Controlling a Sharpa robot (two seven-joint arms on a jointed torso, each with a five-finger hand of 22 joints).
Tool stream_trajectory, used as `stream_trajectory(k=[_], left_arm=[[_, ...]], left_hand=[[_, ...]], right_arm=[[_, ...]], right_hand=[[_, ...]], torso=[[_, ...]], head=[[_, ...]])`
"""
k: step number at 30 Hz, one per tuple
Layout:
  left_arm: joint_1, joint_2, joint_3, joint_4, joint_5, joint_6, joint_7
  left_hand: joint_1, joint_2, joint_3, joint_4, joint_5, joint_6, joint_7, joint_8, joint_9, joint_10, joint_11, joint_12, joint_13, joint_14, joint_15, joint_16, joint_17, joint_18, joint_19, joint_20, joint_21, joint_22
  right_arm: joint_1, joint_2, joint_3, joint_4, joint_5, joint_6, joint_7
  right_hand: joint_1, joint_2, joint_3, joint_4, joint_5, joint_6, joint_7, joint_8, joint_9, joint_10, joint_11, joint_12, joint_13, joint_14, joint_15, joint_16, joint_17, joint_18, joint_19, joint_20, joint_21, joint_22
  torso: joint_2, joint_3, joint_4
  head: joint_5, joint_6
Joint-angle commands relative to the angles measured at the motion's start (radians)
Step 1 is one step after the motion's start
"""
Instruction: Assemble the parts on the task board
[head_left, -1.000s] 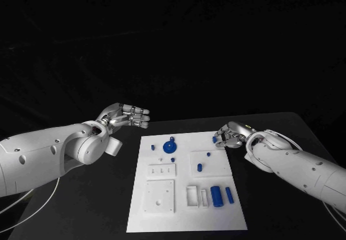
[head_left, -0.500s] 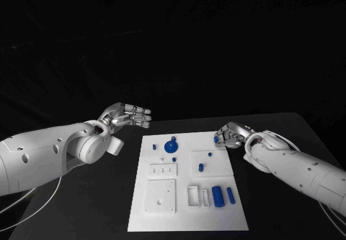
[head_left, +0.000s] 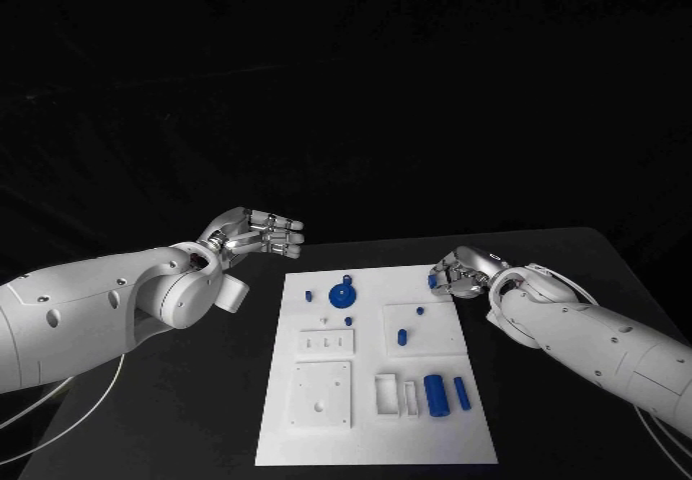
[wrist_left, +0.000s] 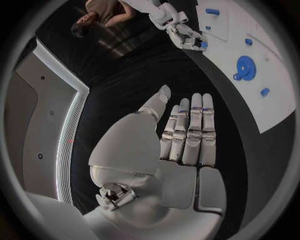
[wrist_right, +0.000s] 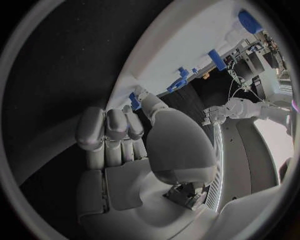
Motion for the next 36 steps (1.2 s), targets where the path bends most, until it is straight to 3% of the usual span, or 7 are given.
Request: stream_trajectory(k=[1, 13, 28, 36], left_arm=[[0.0, 0.003, 0.001, 0.0, -0.002, 0.004, 0.002], [0.0, 0.004, 0.001, 0.001, -0.004, 0.012, -0.003], [0.0, 0.006, 0.0, 0.0, -0.004, 0.015, -0.006], [0.0, 0.008, 0.0, -0.001, -0.004, 0.016, -0.007]], left_hand=[[-0.005, 0.004, -0.003, 0.0, 0.004, -0.006, 0.001, 0.002, 0.002, 0.0, 0.0, 0.003, 0.001, 0.003, -0.004, -0.004, -0.001, -0.017, -0.007, -0.003, 0.005, 0.001], [0.001, 0.004, -0.001, -0.001, 0.006, -0.008, 0.002, 0.002, 0.002, -0.001, 0.0, 0.003, 0.001, 0.002, -0.005, -0.004, -0.001, -0.016, -0.008, -0.003, 0.006, 0.002], [0.0, 0.003, -0.003, 0.001, 0.004, -0.01, 0.002, 0.002, 0.002, -0.002, 0.0, 0.003, 0.001, 0.001, -0.004, -0.004, -0.001, -0.016, -0.01, -0.002, 0.007, 0.003], [0.0, 0.003, -0.003, 0.001, 0.004, -0.01, 0.002, 0.002, 0.002, -0.002, 0.0, 0.003, 0.001, 0.001, -0.004, -0.004, -0.001, -0.016, -0.01, -0.002, 0.007, 0.003]], right_arm=[[-0.001, 0.005, 0.0, -0.006, -0.003, -0.002, 0.014], [-0.001, 0.014, 0.0, -0.02, -0.002, 0.0, 0.016], [-0.001, 0.027, 0.0, -0.037, 0.01, 0.005, 0.02], [-0.001, 0.029, 0.0, -0.038, 0.022, 0.003, 0.022]], right_hand=[[-0.008, 0.006, 0.017, -0.007, -0.002, 0.008, 0.001, -0.003, -0.001, -0.001, 0.001, 0.002, 0.001, 0.001, 0.002, 0.0, 0.001, 0.003, 0.022, 0.0, 0.006, 0.14], [-0.014, 0.011, 0.031, -0.014, -0.005, 0.016, -0.005, -0.002, -0.001, -0.002, -0.002, 0.0, -0.001, 0.0, 0.0, -0.003, -0.001, 0.003, 0.02, -0.001, 0.003, 0.139], [-0.018, 0.019, 0.033, -0.018, -0.01, 0.027, -0.007, -0.002, -0.001, -0.002, -0.003, 0.0, 0.0, 0.001, -0.003, -0.004, -0.001, 0.001, 0.02, -0.005, 0.003, 0.139], [-0.02, 0.028, 0.03, -0.022, -0.021, 0.065, -0.011, -0.001, 0.001, 0.0, -0.004, 0.003, 0.002, 0.001, -0.003, -0.003, 0.001, 0.0, 0.021, -0.005, 0.006, 0.14]], torso=[[0.0, 0.0006, 0.0002], [0.0, -0.0006, 0.0009], [0.0, 0.0001, -0.0013], [-0.001, 0.0003, -0.0004]], head=[[0.002, 0.0], [0.009, 0.013], [0.007, 0.01], [0.007, 0.009]])
